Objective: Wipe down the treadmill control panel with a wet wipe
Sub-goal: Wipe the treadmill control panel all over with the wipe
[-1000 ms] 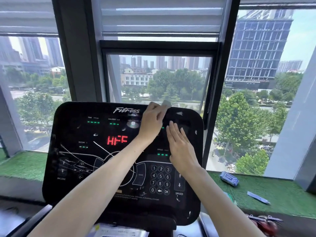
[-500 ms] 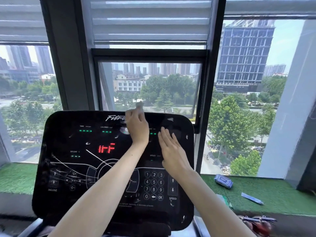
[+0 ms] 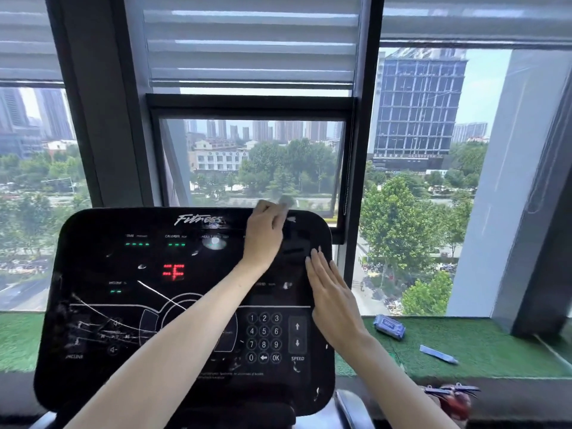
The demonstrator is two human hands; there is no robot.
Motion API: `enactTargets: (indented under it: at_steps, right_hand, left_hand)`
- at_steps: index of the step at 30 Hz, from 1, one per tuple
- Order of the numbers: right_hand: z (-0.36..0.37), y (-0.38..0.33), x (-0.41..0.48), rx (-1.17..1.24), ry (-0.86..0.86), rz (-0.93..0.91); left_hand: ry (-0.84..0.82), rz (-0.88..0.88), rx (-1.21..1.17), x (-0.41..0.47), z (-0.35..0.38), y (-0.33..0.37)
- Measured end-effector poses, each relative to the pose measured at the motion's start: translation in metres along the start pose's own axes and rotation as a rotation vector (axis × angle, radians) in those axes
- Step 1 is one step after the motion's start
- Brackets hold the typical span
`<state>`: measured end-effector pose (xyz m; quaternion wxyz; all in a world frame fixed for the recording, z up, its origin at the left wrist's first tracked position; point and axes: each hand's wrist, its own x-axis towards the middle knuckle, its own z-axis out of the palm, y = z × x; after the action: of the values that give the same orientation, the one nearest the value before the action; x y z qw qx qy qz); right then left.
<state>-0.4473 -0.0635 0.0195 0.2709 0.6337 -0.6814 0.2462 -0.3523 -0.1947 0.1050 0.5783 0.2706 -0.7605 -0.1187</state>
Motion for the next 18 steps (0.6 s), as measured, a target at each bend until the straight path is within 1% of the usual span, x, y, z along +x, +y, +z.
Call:
enactTargets:
  at_steps: [2, 3, 4, 6, 7, 8, 9, 11, 12, 13, 15, 16, 17, 18]
  right_hand:
    - [0.003, 0.001, -0.005, -0.021, -0.032, 0.007]
    - [0.004, 0.001, -0.006, -0.033, -0.045, 0.007]
    - [0.005, 0.001, -0.006, -0.048, -0.054, 0.003]
    - [0.006, 0.002, -0.005, -0.076, -0.073, -0.009]
    - [0.007, 0.003, -0.005, -0.083, -0.080, -0.016]
    - [0.007, 0.004, -0.005, -0.085, -0.087, -0.020]
    - [0.007, 0.004, -0.005, -0.082, -0.089, -0.019]
    - [0.008, 0.004, -0.005, -0.062, -0.085, -0.012]
    - [0.008, 0.004, -0.006, -0.053, -0.079, -0.010]
    - [0.008, 0.004, -0.006, -0.046, -0.074, -0.010]
    - [0.008, 0.005, -0.006, -0.038, -0.072, -0.016]
    - [0.008, 0.005, -0.006, -0.035, -0.072, -0.019]
    - [0.008, 0.006, -0.006, -0.032, -0.072, -0.021]
    - [0.009, 0.006, -0.006, -0.027, -0.070, -0.020]
  left_hand:
    - [0.242, -0.211, -0.021, 0.005, -0.002, 0.000]
    - [0.265, -0.235, -0.022, 0.004, 0.000, 0.003]
    - [0.202, -0.171, 0.002, 0.002, 0.004, 0.008]
    - [-0.050, 0.063, 0.025, -0.004, 0.015, 0.014]
    - [-0.142, 0.132, 0.014, -0.004, 0.016, 0.013]
    - [-0.160, 0.145, 0.013, -0.002, 0.015, 0.011]
    - [-0.106, 0.101, 0.002, 0.002, 0.015, 0.007]
    - [0.143, -0.075, -0.051, 0.003, 0.012, 0.005]
    - [0.193, -0.108, -0.059, 0.001, 0.013, 0.008]
    - [0.153, -0.069, -0.038, -0.003, 0.017, 0.012]
    - [-0.095, 0.140, 0.027, -0.010, 0.028, 0.016]
    - [-0.191, 0.206, 0.034, -0.010, 0.028, 0.015]
    - [-0.215, 0.210, 0.037, -0.006, 0.026, 0.013]
    - [-0.164, 0.153, 0.029, -0.001, 0.024, 0.009]
